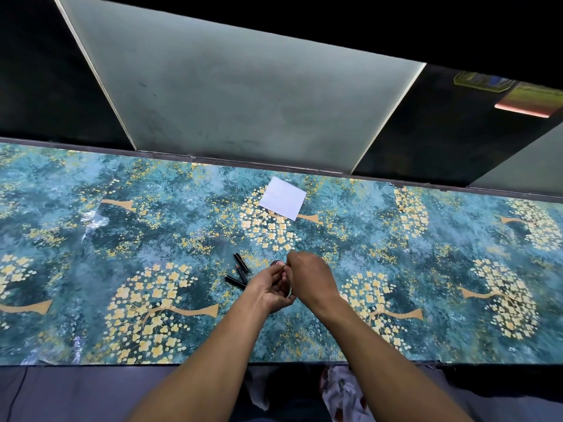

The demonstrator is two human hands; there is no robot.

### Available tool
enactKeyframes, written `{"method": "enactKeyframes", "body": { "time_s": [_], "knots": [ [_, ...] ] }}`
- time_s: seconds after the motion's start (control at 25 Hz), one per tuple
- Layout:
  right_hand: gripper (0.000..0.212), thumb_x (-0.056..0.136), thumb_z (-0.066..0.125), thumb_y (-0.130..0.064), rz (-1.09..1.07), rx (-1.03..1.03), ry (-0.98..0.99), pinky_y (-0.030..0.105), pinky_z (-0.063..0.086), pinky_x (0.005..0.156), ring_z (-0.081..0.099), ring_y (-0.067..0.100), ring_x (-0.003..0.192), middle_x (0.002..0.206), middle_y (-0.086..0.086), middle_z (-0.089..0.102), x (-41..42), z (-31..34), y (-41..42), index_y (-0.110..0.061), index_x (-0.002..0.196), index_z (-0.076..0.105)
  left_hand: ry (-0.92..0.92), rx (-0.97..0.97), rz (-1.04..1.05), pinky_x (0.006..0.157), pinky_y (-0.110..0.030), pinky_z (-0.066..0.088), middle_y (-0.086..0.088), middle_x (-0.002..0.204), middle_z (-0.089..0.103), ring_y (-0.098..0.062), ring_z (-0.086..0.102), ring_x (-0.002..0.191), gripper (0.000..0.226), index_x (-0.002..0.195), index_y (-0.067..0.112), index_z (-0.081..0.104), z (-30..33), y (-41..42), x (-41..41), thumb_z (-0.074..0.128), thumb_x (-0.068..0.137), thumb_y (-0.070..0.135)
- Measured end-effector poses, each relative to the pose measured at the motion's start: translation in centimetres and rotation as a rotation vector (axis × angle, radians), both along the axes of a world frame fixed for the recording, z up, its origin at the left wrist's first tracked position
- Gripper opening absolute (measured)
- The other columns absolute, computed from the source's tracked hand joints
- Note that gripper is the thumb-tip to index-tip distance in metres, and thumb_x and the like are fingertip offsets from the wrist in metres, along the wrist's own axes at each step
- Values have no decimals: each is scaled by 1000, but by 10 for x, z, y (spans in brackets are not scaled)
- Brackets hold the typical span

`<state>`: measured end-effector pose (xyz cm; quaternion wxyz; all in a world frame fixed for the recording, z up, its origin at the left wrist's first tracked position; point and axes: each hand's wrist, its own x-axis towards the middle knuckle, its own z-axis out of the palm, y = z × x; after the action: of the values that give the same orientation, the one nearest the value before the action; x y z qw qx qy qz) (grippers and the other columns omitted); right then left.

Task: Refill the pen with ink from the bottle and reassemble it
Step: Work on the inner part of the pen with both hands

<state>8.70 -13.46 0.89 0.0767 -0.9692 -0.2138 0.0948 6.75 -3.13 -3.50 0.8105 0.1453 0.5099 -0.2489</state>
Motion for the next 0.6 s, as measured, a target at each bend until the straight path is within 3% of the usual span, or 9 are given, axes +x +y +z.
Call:
{"method": "enactKeyframes", "body": {
  "time_s": [0.4,0.6],
  "knots": [
    [25,102,49,-29,-55,-5,3,36,42,64,66,34,90,97,11,69,-1,-1,0,-9,99,64,9,8,4,63,-40,49,-2,54,53,-12,51,57,23,72,6,63,1,2,0,70,91,18],
    [15,98,55,-27,-64,91,22,35,41,63,63,32,87,98,8,69,-1,-2,-4,-13,100,61,-1,21,-10,69,-38,51,-2,47,54,-11,49,56,22,74,5,63,1,2,0,68,92,18]
  ]
}}
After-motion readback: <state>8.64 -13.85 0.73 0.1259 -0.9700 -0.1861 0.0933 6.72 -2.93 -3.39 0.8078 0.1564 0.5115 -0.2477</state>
